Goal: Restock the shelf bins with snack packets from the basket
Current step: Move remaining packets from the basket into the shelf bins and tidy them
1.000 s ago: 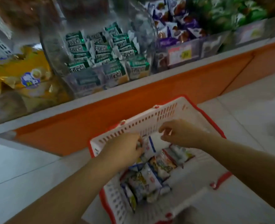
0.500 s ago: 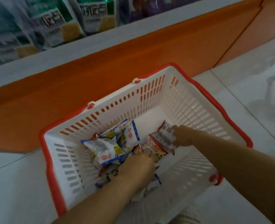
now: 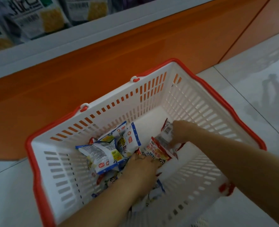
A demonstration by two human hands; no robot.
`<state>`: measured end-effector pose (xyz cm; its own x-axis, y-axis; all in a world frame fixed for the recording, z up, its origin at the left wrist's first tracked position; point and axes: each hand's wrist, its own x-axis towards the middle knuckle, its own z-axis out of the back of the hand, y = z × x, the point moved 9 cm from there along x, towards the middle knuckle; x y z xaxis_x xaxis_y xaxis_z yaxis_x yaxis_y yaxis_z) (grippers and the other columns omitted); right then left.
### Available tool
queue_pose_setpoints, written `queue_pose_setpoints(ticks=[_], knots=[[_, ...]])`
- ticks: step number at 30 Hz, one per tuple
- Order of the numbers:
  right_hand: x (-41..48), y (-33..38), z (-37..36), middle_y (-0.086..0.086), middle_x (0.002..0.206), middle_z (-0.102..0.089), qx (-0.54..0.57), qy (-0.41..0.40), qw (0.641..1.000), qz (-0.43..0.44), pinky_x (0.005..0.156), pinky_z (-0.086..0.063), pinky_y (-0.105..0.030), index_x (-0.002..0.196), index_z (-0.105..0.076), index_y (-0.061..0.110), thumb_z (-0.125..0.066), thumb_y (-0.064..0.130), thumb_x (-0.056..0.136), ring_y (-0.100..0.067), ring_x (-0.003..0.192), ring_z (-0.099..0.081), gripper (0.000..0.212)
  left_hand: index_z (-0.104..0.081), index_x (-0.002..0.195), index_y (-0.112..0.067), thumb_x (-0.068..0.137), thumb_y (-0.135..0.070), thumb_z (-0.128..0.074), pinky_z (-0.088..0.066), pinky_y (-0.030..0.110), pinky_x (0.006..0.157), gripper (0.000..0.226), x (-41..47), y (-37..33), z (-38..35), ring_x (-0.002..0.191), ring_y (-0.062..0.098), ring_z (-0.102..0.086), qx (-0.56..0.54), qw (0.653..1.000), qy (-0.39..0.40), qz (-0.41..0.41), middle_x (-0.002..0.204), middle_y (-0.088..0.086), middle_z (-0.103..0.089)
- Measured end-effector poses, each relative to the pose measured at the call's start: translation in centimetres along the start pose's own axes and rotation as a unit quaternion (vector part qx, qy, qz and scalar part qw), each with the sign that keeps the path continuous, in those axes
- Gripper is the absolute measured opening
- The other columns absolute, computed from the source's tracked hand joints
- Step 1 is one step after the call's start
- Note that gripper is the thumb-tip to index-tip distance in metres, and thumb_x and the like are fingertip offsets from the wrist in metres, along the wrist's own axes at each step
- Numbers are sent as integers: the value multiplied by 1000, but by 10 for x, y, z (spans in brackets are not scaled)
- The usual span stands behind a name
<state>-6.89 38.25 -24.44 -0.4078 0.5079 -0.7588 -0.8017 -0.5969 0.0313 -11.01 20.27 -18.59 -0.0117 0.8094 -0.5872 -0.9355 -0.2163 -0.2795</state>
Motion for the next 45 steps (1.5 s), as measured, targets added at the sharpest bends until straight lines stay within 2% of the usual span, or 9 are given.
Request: queue_pose_setpoints(ticks=[4,9,13,19,24,27,32,38,45], knots=[[-59,18,65,8,97,-65,45,-73,992,93,75,-58,-29,108,-52,27,-86,49,60,-11,84,-64,62,-58,129,-28,100,-33,-48,-48,30,91,31,-10,13,32,112,15,-59,-340,938,-31,61,126,-8,-60],[-154,60,126,15,118,-54,119,-240,923,276,76,-48,-14,115,-43,35,-76,37,77,-3,98,-56,50,-64,121,-12,101,-54,-33,-59,35,75,56,-31,21,36,96,24,-71,-836,525,72,145,113,12,-72],[-197,95,115,12,122,-55,32,-276,882,381,96,-34,-19,111,-40,38,-74,27,77,-7,112,-50,49,-48,140,-16,92,-66,-40,-60,39,69,70,-51,31,61,84,31,-71,-912,396,102,43,114,22,-67],[-215,125,104,13,135,-49,-11,-264,854,448,113,-25,-30,129,-43,37,-76,29,74,-9,129,-41,65,-70,115,-14,48,-22,-98,-58,53,76,73,-77,48,70,94,39,-69,-904,416,93,-6,113,23,-67],[-157,89,109,11,140,-47,123,-225,930,262,106,-38,-27,144,-35,32,-75,30,80,-6,122,-47,75,-76,99,-10,29,-12,-101,-60,43,51,74,-91,70,87,80,33,-74,-907,420,-17,-7,96,22,-73],[-105,74,57,2,129,-58,46,-67,979,186,102,-46,-30,133,-53,20,-68,41,87,-14,112,-57,53,-61,116,-7,34,-13,-100,-61,36,53,91,-94,84,96,80,29,-74,-914,402,-44,-16,98,20,-72],[-64,88,-55,-14,122,-64,72,175,972,137,86,-57,-39,124,-59,6,-64,47,85,-23,93,-64,56,-68,107,-6,33,-14,-100,-61,35,54,81,-99,92,97,82,29,-74,-907,415,-65,-9,99,20,-73],[-47,108,-87,-4,100,-65,31,138,977,163,78,-48,-27,100,-67,10,-64,30,85,-19,91,-60,25,-64,117,-11,36,-16,-99,-62,37,59,88,-108,94,96,88,29,-73,-904,419,-79,2,105,18,-72],[-76,53,14,-1,92,-68,-2,99,989,106,66,-49,-23,97,-68,13,-63,33,87,-13,76,-64,22,-51,136,-31,75,-16,-64,-62,40,72,64,-120,96,119,93,26,-72,-859,495,-134,21,115,11,-71]])
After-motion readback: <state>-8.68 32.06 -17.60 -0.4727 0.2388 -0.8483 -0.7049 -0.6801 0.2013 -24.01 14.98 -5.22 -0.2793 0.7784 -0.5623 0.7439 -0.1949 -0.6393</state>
